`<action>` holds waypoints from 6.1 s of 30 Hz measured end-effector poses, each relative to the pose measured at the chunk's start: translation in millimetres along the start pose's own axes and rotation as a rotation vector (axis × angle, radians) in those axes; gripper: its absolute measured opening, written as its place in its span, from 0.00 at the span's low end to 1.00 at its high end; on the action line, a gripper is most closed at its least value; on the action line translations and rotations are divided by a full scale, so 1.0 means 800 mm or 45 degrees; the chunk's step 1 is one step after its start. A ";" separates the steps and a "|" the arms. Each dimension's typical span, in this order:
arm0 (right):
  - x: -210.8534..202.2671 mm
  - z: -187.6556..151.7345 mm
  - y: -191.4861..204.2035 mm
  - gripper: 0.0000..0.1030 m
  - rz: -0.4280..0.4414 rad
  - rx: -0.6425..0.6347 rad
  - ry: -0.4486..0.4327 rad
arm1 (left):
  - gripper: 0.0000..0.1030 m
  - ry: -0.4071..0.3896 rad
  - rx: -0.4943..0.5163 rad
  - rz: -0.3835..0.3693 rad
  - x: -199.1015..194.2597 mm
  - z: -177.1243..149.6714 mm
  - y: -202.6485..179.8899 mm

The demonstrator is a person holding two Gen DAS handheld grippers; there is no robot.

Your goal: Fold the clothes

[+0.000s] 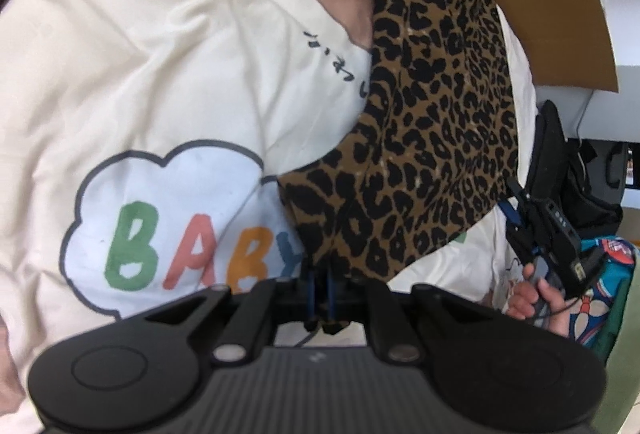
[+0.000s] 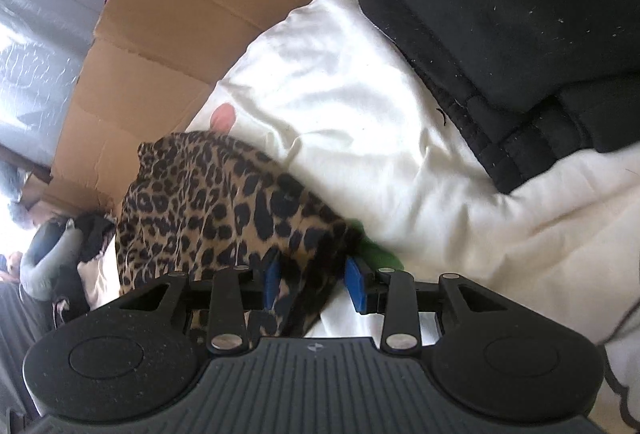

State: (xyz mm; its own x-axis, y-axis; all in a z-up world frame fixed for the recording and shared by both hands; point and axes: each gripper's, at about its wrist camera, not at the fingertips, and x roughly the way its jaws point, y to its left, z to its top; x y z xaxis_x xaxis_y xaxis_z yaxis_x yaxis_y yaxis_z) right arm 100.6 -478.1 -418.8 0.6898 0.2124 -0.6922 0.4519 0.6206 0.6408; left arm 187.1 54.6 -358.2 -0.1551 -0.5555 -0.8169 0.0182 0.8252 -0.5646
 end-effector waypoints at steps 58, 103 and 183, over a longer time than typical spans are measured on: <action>-0.090 -0.013 0.034 0.02 0.069 -0.388 0.309 | 0.06 0.043 0.119 0.075 -0.075 0.005 -0.025; -0.075 -0.061 0.042 0.47 0.016 -0.487 0.302 | 0.07 0.050 0.115 0.209 -0.029 0.006 0.014; 0.054 0.002 0.152 0.29 0.021 -0.646 0.258 | 0.44 -0.230 0.557 0.309 -0.024 0.093 -0.112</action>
State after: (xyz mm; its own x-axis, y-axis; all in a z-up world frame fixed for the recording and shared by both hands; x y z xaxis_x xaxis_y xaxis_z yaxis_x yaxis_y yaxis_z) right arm 185.8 -394.5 -370.1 0.5491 0.3354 -0.7655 0.0775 0.8915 0.4462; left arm 262.0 -16.4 -301.0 0.0768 -0.3945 -0.9157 0.4486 0.8338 -0.3217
